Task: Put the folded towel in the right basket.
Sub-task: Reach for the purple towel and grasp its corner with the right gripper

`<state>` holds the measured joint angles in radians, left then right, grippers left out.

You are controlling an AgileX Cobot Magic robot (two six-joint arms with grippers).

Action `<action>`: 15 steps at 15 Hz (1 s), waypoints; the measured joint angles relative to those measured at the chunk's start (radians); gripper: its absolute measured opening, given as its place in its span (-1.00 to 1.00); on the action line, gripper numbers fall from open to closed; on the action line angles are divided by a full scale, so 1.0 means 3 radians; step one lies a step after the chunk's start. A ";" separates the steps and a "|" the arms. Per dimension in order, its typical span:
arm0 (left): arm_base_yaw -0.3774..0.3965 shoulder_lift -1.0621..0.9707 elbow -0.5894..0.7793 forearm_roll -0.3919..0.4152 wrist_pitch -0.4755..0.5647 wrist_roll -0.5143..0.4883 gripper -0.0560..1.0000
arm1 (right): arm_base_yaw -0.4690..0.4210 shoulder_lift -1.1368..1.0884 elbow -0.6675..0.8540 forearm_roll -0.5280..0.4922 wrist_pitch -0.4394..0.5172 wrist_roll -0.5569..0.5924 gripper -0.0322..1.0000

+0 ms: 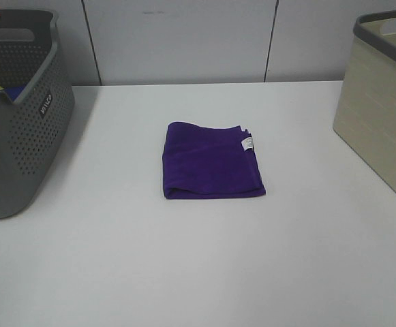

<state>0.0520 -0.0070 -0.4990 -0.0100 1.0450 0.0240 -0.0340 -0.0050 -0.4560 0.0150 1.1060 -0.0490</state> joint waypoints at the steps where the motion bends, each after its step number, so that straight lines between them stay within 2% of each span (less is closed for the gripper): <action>1: 0.0000 0.0000 0.0000 0.0000 0.0000 0.0000 0.98 | 0.0000 0.0000 0.0000 0.0000 0.0000 0.0000 0.92; 15: 0.0000 0.0000 0.0000 0.0000 0.0000 0.0000 0.98 | 0.0000 0.0000 0.0000 0.0000 0.0000 0.0007 0.92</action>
<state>0.0520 -0.0070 -0.4990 -0.0100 1.0450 0.0240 -0.0340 -0.0050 -0.4560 0.0150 1.1060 -0.0470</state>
